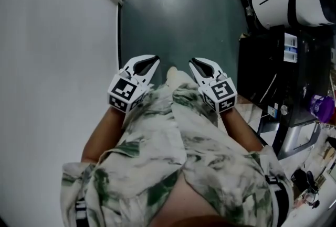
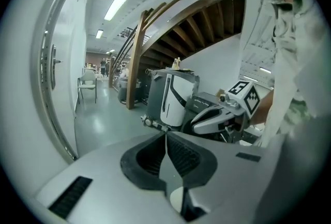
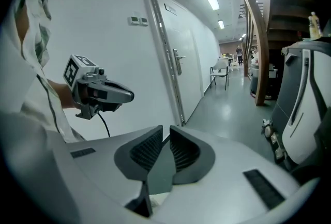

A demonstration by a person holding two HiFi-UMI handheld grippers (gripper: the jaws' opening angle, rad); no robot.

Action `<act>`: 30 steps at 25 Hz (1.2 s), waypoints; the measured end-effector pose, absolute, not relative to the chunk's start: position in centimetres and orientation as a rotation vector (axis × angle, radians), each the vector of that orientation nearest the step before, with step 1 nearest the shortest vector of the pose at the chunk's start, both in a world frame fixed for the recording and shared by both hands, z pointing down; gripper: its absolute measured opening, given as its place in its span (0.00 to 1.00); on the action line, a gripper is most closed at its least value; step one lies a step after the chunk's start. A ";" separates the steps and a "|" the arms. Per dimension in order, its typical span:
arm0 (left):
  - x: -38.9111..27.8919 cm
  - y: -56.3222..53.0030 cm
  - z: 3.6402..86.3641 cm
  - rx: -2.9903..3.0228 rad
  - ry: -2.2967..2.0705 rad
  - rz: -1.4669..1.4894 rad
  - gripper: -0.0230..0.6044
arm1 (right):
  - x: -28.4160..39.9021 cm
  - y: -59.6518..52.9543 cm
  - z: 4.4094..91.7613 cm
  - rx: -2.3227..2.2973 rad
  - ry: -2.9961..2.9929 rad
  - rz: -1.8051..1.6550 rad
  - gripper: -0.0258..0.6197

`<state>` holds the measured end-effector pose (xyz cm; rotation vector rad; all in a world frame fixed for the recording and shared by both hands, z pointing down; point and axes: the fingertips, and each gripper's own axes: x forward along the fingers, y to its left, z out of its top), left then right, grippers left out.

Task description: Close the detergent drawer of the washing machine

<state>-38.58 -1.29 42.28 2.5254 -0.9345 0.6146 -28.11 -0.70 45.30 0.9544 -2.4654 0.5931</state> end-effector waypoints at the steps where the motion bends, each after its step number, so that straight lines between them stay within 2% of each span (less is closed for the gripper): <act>1: -38.2 -2.6 41.3 2.543 -0.921 0.618 0.08 | -27.9 -1.8 44.7 0.971 -2.462 0.591 0.13; 9: -33.7 -9.7 36.0 2.605 -0.713 0.598 0.08 | -24.2 -6.7 40.2 1.183 -2.399 0.662 0.13; 19: -25.3 -21.2 35.5 2.773 -0.278 0.562 0.08 | -14.8 -14.9 40.9 1.732 -2.120 0.724 0.14; 30: -18.2 -36.3 34.0 2.861 0.292 0.692 0.08 | -6.7 -24.8 39.4 2.363 -1.645 0.810 0.15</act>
